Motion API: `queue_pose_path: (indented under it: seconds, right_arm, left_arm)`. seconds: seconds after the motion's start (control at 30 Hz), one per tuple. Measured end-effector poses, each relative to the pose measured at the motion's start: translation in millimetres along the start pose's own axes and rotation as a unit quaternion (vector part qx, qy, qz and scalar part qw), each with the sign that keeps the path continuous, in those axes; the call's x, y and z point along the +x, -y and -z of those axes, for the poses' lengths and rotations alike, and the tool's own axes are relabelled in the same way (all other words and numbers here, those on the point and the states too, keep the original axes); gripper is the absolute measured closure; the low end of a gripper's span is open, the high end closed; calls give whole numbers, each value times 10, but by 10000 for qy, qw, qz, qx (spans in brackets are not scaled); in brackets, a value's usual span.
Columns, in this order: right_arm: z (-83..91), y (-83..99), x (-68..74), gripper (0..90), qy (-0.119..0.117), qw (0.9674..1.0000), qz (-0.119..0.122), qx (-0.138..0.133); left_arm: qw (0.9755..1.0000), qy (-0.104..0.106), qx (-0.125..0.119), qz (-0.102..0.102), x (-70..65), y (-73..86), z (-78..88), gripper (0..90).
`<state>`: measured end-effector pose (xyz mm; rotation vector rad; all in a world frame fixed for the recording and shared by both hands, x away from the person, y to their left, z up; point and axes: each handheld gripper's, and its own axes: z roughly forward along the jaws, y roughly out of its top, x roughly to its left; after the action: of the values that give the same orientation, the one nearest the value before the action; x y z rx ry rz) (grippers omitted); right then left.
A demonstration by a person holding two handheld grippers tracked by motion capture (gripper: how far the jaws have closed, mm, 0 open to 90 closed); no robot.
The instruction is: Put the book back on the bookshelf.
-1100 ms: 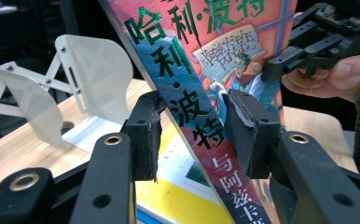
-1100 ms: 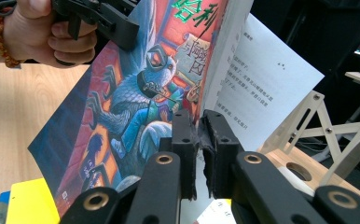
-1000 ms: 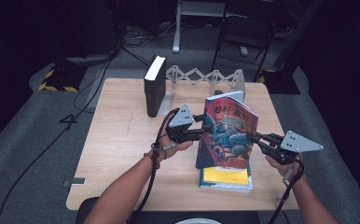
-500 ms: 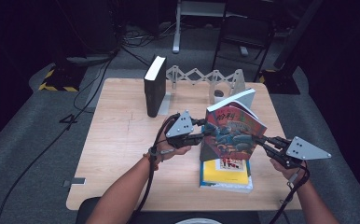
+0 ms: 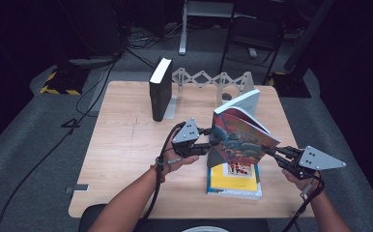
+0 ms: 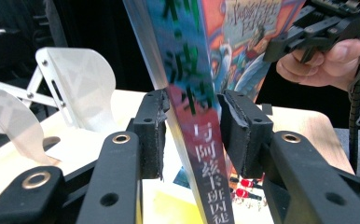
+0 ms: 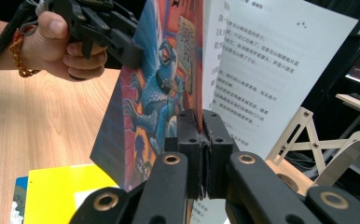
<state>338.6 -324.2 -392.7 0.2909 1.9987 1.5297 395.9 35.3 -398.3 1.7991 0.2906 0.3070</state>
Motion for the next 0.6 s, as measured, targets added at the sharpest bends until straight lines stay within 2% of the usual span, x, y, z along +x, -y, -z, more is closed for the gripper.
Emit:
queue_pose_path:
  seconds: [0.07, 0.2, 0.5, 0.6]
  right_arm:
    - [2, 3, 0, 879, -11, 10000, 1, -8]
    - [12, 6, 7, 878, -31, 10000, -10, -28]
    - [27, 18, 6, 877, -69, 10000, -38, -60]
    - [28, 22, 2, 873, -38, 10000, -76, -33]
  left_arm:
    - [9999, 72, 92, 66, -6, 44, -54, 600]
    - [9994, 142, 324, 39, -38, 130, -186, 585]
    - [9990, 100, 442, 64, -124, 185, -343, 556]
    - [9985, 48, 550, 46, -156, 217, -398, 563]
